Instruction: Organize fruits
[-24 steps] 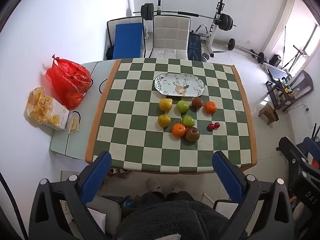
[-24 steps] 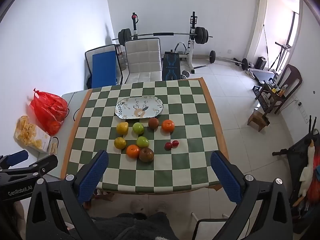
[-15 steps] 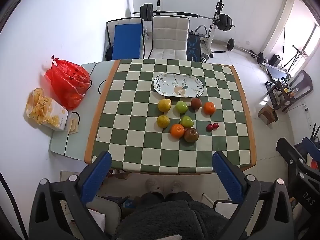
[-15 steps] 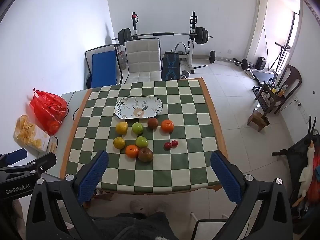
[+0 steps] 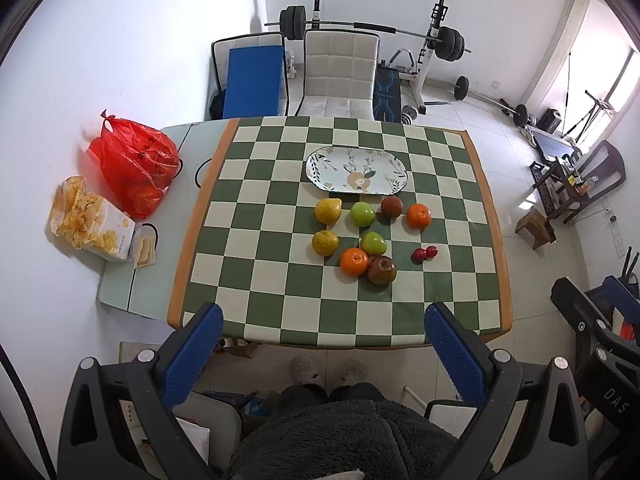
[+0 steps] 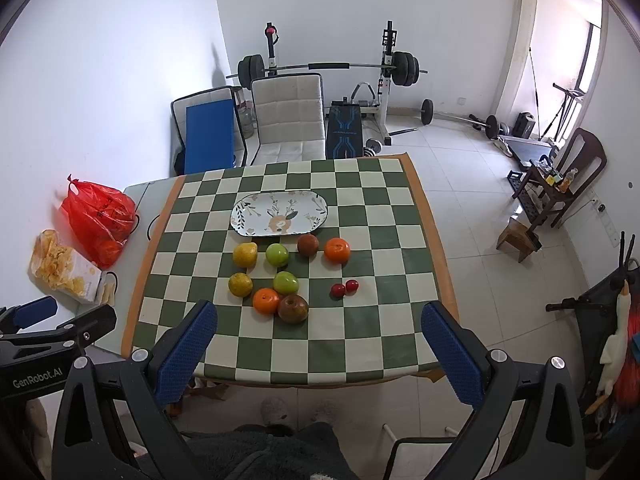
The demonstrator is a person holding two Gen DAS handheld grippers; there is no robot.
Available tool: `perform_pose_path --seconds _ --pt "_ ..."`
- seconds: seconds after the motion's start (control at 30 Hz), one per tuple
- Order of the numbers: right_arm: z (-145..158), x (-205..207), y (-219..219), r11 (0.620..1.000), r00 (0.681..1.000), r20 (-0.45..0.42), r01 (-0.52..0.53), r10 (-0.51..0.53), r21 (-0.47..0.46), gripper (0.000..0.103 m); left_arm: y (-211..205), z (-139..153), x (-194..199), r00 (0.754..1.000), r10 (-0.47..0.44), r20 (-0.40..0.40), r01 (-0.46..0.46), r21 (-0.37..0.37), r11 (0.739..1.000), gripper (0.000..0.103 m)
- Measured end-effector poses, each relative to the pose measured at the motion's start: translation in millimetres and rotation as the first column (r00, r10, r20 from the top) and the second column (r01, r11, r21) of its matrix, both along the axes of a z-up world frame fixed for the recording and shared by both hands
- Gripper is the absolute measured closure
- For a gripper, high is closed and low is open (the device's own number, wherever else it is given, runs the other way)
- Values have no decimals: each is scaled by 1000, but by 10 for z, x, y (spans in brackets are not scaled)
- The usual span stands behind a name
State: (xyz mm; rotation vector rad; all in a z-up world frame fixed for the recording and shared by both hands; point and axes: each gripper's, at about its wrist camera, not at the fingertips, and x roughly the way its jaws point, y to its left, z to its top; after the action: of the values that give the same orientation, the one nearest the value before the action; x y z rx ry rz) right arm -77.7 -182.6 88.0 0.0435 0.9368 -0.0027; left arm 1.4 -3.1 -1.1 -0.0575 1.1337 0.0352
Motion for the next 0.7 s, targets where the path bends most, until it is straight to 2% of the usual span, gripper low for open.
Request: perform_pose_path --seconds 0.7 --pt "-36 23 -17 1000 1000 2 0 0 -10 0 11 0 1 1000 1 -3 -1 -1 1000 0"
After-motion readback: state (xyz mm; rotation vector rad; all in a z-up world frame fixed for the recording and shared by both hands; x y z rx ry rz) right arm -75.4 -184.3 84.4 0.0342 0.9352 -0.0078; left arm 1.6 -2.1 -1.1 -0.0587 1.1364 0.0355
